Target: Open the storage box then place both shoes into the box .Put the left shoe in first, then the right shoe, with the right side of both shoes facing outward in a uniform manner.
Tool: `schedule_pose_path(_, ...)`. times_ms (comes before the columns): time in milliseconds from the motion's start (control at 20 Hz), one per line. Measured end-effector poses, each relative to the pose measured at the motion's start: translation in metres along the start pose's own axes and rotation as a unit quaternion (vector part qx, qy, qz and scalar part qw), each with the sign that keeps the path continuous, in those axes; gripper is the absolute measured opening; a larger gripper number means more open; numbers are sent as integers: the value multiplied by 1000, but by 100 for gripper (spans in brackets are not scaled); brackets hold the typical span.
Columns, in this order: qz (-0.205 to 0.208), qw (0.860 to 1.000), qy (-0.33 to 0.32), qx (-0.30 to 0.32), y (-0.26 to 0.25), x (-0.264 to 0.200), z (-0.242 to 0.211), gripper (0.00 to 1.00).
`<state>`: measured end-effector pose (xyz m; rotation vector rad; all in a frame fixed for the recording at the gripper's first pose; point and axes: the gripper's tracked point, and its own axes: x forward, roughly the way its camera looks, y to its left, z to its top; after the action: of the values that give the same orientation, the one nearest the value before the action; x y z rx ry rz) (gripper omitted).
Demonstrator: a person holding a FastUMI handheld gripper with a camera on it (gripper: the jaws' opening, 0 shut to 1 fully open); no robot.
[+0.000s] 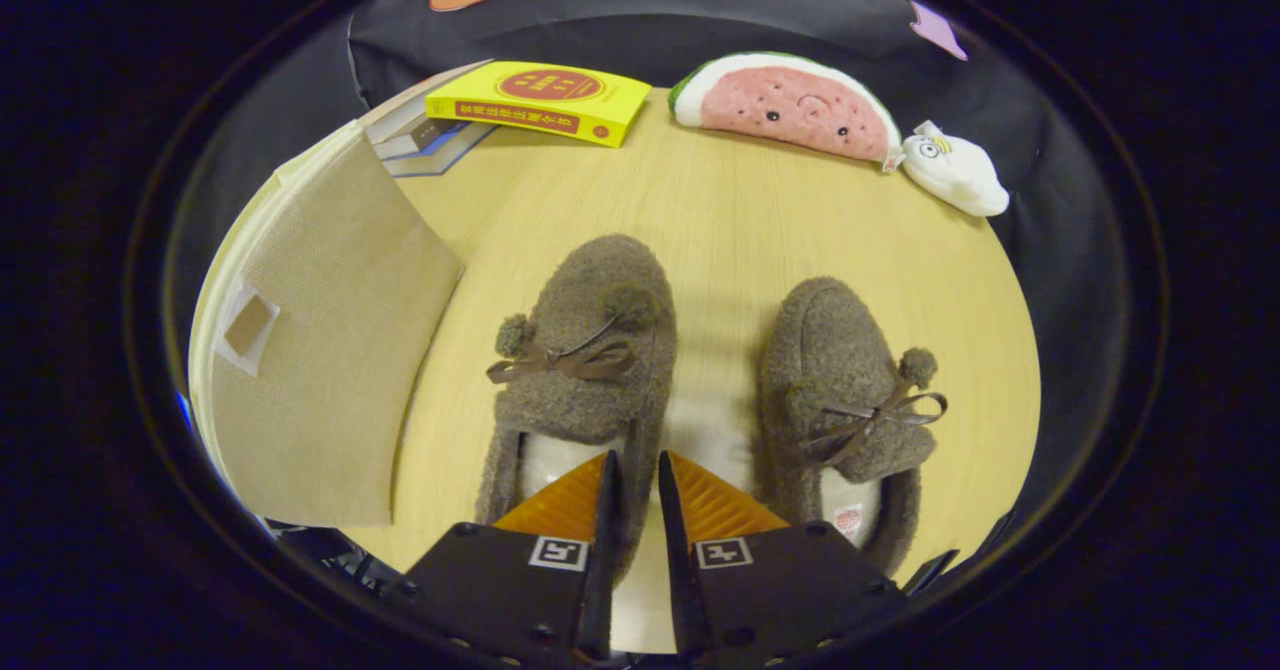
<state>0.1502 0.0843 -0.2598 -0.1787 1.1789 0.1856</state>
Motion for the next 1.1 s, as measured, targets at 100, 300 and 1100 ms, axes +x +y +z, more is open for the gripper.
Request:
schedule_pose_path(100, 4, 1000, -5, 6, -1, 0, -2, 9)
schedule_pose_path(300, 21, 999, -5, 40, -3, -5, -6, 1)
schedule_pose_path(1100, 124, 980, -56, 146, 13, -95, 4, 1)
